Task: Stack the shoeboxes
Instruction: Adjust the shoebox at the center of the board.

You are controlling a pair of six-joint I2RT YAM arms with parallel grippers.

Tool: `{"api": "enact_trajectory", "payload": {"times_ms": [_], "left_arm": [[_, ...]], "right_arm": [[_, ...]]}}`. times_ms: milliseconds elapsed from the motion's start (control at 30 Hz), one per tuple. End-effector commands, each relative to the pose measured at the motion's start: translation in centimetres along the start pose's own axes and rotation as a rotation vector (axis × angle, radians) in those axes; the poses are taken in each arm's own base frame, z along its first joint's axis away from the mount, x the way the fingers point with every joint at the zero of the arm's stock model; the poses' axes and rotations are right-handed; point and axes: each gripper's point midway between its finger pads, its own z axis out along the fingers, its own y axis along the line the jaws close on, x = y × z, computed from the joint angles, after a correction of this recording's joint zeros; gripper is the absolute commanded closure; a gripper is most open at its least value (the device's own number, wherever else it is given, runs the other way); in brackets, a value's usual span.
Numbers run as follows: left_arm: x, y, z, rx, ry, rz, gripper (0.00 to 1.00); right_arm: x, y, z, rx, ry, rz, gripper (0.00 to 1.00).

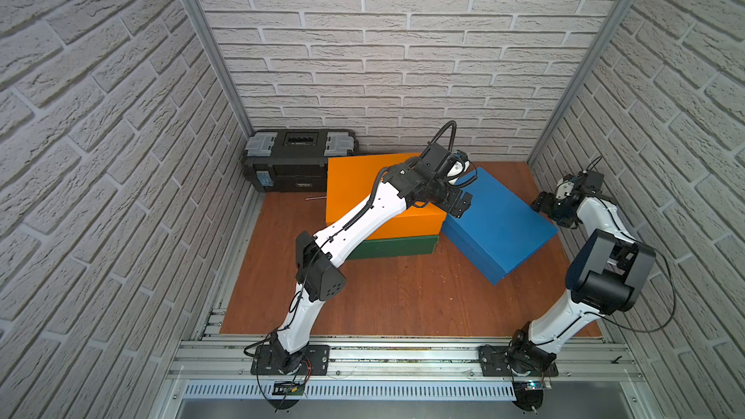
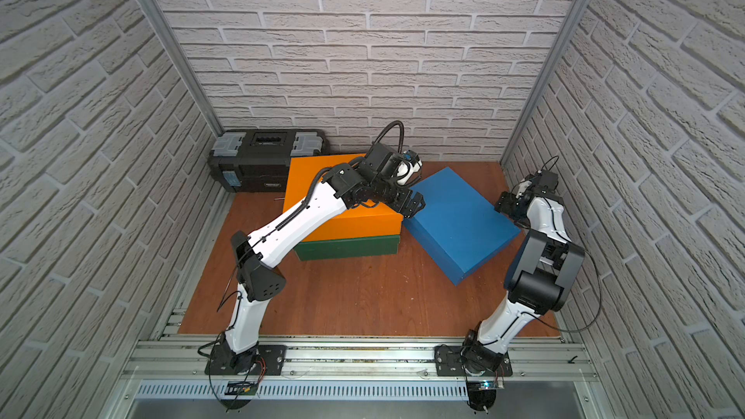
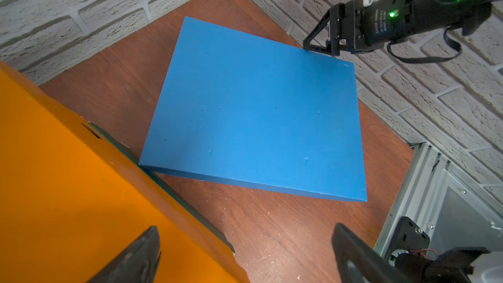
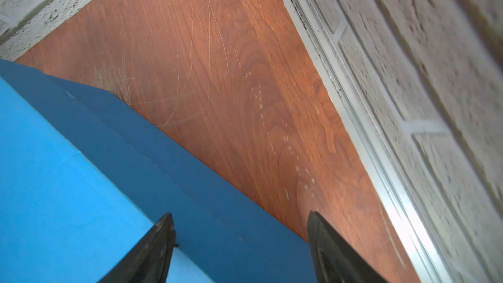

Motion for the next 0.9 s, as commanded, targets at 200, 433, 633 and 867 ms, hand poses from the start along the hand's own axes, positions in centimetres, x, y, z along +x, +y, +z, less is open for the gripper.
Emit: {"api": "enact_trajectory", "payload": {"times_ms": [200, 433, 633, 867], "left_arm": [[2.2, -1.3, -1.2, -0.069, 0.038, -0.072, 0.02], [3.4, -3.3, -0.7, -0.096, 0.06, -0.081, 0.02], [5.0, -4.3, -1.0, -0.129, 0.097, -0.127, 0.02], [7.9, -4.5, 0.0, -0.113, 0.146, -0.237, 0.02]], "right_arm": [[11.0, 0.2, -2.0, 0.001, 0.165, 0.063, 0.22], [11.1, 0.1, -4.8, 0.037, 0.098, 0.058, 0.19], [8.4, 0.3, -7.3, 0.059, -0.012, 0.074, 0.15], [6.2, 2.2, -8.8, -0.03, -0.064, 0.056, 0.13]]}}
